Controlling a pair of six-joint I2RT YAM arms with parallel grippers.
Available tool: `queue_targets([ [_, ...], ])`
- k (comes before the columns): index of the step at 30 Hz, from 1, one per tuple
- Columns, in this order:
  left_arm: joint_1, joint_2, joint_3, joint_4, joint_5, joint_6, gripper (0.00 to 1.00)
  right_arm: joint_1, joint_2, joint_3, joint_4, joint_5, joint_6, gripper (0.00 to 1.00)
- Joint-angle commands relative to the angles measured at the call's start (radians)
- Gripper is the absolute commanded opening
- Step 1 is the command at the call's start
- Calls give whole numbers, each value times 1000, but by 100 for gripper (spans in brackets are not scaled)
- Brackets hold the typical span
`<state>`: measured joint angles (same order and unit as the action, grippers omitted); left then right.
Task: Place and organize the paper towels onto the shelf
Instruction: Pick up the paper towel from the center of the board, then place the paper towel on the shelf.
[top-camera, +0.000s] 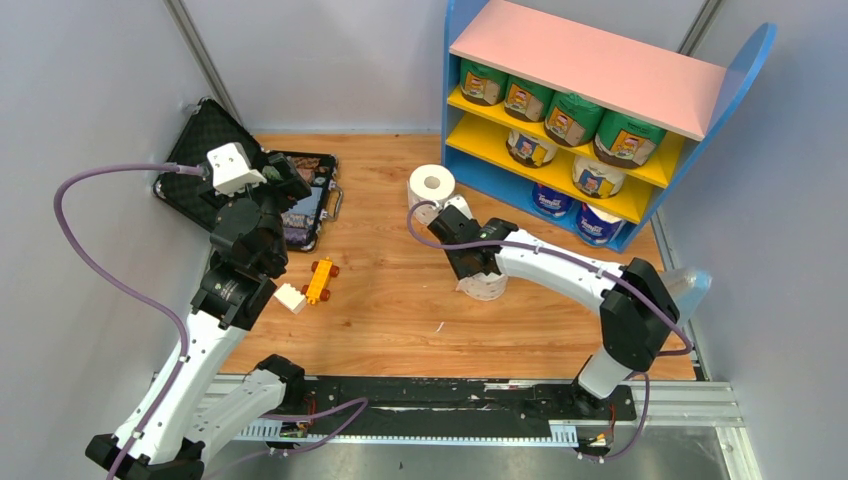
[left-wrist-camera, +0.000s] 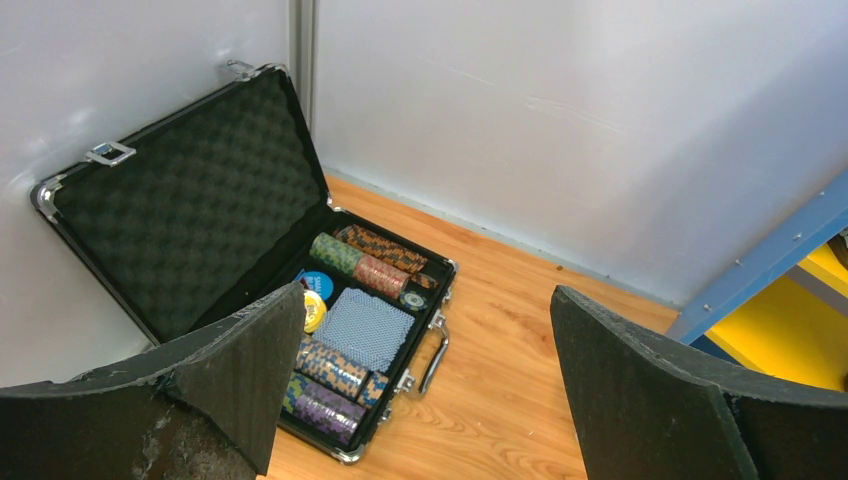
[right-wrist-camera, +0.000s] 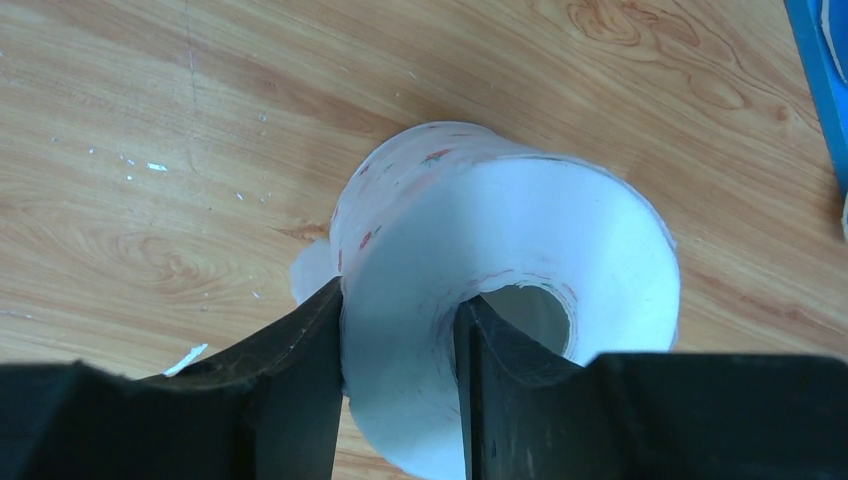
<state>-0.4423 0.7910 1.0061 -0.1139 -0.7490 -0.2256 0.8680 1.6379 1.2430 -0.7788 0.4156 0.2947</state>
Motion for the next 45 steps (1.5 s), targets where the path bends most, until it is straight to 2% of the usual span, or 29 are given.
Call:
queue_targets([
  [1, 7, -6, 0, 37, -3, -1, 100, -5, -80, 86, -22, 26, -51, 33],
  [8, 7, 0, 0, 36, 3, -4, 100, -35, -184, 285, -47, 158, -176, 31],
  [13, 7, 8, 0, 34, 7, -7, 100, -80, -216, 536, -44, 212, -280, 32],
  [25, 8, 10, 0, 33, 16, -15, 100, -218, -104, 1044, -17, 337, -538, 37],
  [28, 7, 10, -2, 34, 15, -15, 100, -254, -107, 1076, 10, 363, -579, 39],
  [32, 8, 12, -1, 34, 16, -17, 100, -314, -139, 1041, 56, 378, -618, 43],
  [39, 7, 19, -2, 34, 19, -19, 100, -446, -173, 997, 86, 361, -603, 46],
  [45, 7, 22, -3, 35, 16, -17, 100, -555, -159, 978, 100, 343, -578, 45],
])
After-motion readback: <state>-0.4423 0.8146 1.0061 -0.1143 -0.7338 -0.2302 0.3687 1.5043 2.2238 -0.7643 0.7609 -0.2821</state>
